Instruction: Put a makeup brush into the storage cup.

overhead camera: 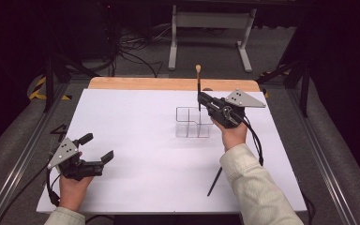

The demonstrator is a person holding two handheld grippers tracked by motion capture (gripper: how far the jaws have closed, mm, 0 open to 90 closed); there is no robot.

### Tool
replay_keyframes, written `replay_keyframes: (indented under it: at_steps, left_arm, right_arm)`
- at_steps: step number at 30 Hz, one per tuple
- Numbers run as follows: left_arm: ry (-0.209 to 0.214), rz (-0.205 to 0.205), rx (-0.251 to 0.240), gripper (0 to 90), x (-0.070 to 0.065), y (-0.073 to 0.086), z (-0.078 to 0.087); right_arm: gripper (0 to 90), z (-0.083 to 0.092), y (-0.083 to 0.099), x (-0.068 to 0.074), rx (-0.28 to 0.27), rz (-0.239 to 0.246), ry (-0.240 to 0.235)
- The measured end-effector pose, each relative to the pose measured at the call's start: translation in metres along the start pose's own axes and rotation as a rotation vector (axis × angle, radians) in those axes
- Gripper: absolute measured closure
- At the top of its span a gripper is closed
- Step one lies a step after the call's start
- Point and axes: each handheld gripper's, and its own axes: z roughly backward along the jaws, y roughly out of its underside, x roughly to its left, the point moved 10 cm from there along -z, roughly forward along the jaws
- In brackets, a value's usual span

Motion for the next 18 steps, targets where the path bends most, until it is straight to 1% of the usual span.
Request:
replay_keyframes:
  at_steps: [1,2,4,6,10,15,18]
  left_arm:
    - [0.0,0.0,0.0,0.3,0.0,0.0,0.0]
    - [0.0,-0.002,0.003,0.3,0.0,0.0,0.0]
    - [0.0,-0.002,0.003,0.3,0.0,0.0,0.0]
    - [0.0,-0.002,0.0,0.3,0.0,0.0,0.0]
    - [0.0,-0.001,0.0,0.3,0.0,0.0,0.0]
    - [-0.001,-0.003,0.001,0.3,0.0,0.0,0.0]
    - [-0.001,-0.003,0.0,0.3,0.0,0.0,0.0]
  right_arm:
    - [83.2,0.0,0.0,0.0,0.0,0.0,0.0]
    - [83.2,-0.001,0.002,-0.003,0.003,-0.011,0.014]
    - [83.2,-0.002,0.003,-0.005,0.001,-0.014,0.022]
    - [83.2,-0.003,0.003,-0.006,-0.006,-0.013,0.029]
    - [83.2,-0.006,0.004,-0.009,-0.022,-0.027,0.054]
    - [83.2,-0.01,0.008,-0.012,-0.016,-0.029,0.076]
    - [83.2,-0.012,0.012,-0.013,-0.017,-0.038,0.087]
